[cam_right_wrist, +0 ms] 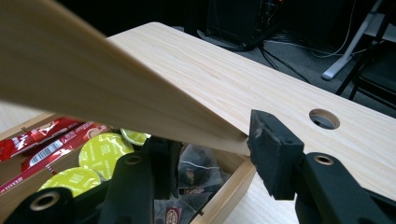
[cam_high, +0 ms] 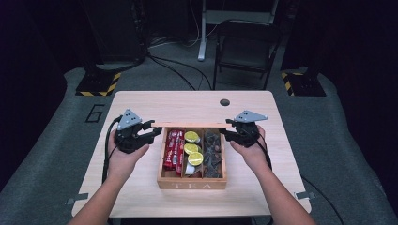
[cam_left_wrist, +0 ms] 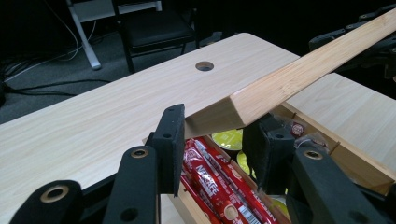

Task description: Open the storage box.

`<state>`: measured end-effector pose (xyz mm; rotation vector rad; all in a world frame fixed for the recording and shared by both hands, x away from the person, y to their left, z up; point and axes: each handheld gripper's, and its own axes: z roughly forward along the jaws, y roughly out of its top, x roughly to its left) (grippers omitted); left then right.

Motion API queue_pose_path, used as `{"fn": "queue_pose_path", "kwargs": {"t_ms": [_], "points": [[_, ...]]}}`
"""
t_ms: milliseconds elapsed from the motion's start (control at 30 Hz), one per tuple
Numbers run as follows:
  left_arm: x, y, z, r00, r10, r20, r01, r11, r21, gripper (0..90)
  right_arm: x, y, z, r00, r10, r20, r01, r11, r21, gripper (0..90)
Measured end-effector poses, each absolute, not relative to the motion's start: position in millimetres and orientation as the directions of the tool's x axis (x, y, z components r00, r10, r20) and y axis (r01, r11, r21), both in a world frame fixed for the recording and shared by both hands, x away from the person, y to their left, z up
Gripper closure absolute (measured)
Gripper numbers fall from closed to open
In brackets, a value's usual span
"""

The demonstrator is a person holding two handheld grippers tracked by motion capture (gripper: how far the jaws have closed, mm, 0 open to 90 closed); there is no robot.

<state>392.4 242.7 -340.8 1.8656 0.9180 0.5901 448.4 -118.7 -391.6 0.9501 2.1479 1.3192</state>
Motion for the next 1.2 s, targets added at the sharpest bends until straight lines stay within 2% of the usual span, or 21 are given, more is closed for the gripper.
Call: {"fn": "queue_pose_path", "kwargs": {"t_ms": [700,1200], "points": [[401.7,240.4,-333.0,0.582,0.813,0.006,0.341,-0.251,0.906,59.1,457.6,-120.8,-390.4,-0.660,0.751,0.004,0.308,0.266,0.913,55.0],[392.9,244.2,-347.4,0.549,0.833,-0.068,0.355,-0.159,0.921,54.7,458.5,-121.3,-389.2,-0.666,0.746,0.014,0.321,0.270,0.908,54.8]]}}
